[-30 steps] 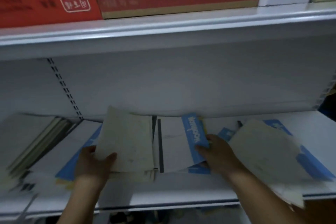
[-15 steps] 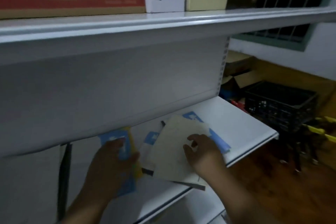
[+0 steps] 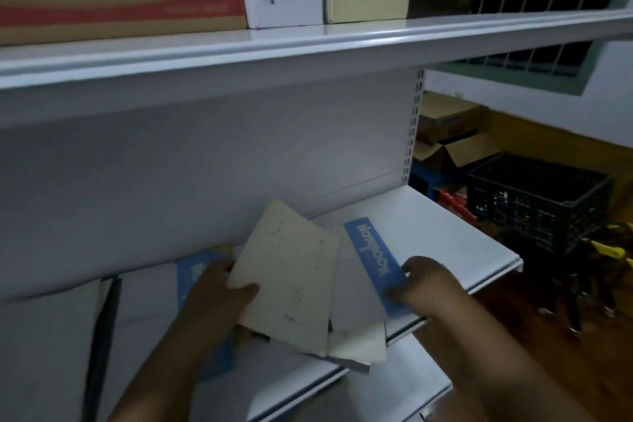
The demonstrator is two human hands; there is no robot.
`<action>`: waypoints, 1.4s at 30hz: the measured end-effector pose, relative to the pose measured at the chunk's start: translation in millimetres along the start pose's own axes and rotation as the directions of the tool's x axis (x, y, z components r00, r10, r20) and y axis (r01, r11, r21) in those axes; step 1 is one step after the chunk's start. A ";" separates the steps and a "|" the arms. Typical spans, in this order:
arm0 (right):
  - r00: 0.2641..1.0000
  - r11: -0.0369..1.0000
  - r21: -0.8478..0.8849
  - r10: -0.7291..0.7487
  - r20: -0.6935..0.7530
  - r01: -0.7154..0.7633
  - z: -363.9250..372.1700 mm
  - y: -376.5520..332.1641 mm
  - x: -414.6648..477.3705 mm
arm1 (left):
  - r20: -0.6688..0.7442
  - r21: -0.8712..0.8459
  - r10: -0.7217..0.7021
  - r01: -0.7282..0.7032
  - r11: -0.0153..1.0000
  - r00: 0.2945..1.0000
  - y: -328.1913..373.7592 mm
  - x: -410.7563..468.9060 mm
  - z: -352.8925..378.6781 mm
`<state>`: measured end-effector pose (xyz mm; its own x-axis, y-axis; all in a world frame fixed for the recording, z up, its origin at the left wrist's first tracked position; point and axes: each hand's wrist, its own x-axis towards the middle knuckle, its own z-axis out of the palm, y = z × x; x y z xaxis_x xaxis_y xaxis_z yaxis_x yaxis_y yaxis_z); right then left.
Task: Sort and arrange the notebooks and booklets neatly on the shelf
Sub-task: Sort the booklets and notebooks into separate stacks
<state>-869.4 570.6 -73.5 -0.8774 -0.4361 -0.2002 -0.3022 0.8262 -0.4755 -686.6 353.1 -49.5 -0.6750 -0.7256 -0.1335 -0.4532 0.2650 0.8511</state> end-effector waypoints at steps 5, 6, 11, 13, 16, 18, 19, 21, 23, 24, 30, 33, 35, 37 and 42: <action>0.988 0.846 0.533 -0.109 0.106 0.036 -38.9 -28.4 -14.1 | -0.370 -0.369 -0.169 0.022 0.929 0.914 -38.1 -40.7 -100.5; 0.981 0.785 0.619 -0.152 0.123 0.044 -37.9 -45.3 -20.0 | -0.442 -0.398 -0.195 0.004 0.917 0.876 -47.4 -51.3 -119.2; 0.888 0.731 0.675 -0.371 0.272 0.098 52.4 -153.9 -48.7 | -0.581 -0.352 -0.359 0.172 0.920 0.730 -88.6 -78.2 -173.1; 0.863 0.758 0.643 -0.392 0.318 0.108 94.1 -181.6 -57.1 | -0.613 -0.254 -0.369 0.269 0.929 0.699 -102.6 -84.8 -183.3; 0.848 0.800 0.572 -0.422 0.321 0.181 118.5 -203.1 -68.9 | -0.656 0.213 -0.262 0.506 0.836 0.708 -119.0 -93.9 -194.3; 0.829 0.850 0.362 -0.489 0.270 0.384 114.5 -203.0 -70.7 | -0.699 0.395 -0.174 0.577 0.715 0.694 -120.7 -95.6 -196.3; 0.827 0.857 0.262 -0.505 0.247 0.444 109.4 -200.3 -70.7 | -0.716 0.410 -0.128 0.561 0.720 0.687 -116.5 -95.6 -193.4; 0.841 0.864 0.190 -0.499 0.208 0.466 98.4 -185.9 -63.6 | -0.672 0.419 -0.014 0.396 0.817 0.741 -100.3 -91.0 -177.3; 0.904 0.904 0.160 -0.415 0.103 0.397 84.7 -165.9 -51.2 | -0.575 0.330 0.061 0.163 0.930 0.816 -73.7 -83.2 -146.5; 0.930 0.921 0.154 -0.367 0.034 0.358 76.6 -153.0 -44.6 | -0.506 0.293 0.087 0.076 0.953 0.858 -60.0 -78.4 -127.6; 0.958 0.976 0.156 -0.105 -0.266 0.151 35.9 -52.4 -33.8 | 0.029 0.279 0.106 -0.110 0.954 0.994 1.4 -39.0 -10.2; 0.982 0.995 0.034 -0.088 -0.165 0.095 28.0 -24.3 -37.1 | 0.204 0.473 -0.017 -0.083 0.877 0.979 8.6 -32.5 37.8; 0.984 0.990 0.034 -0.134 -0.117 0.138 29.4 -17.7 -38.5 | 0.202 0.494 -0.050 -0.057 0.868 0.978 11.7 -30.9 53.1; 0.978 0.982 0.082 -0.159 -0.131 0.171 32.5 -13.7 -38.3 | 0.166 0.308 -0.102 0.047 0.950 0.981 14.0 -25.1 59.0; 0.984 0.945 0.277 -0.151 -0.099 0.173 23.0 -13.4 -26.4 | 0.212 -0.282 -0.196 0.252 0.926 0.957 15.7 -31.0 47.6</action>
<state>-833.7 562.9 -81.5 -0.8541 -0.5186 -0.0401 -0.3342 0.6062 -0.7217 -700.5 410.0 -56.2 -0.6808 -0.6118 -0.4027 -0.4256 -0.1171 0.8973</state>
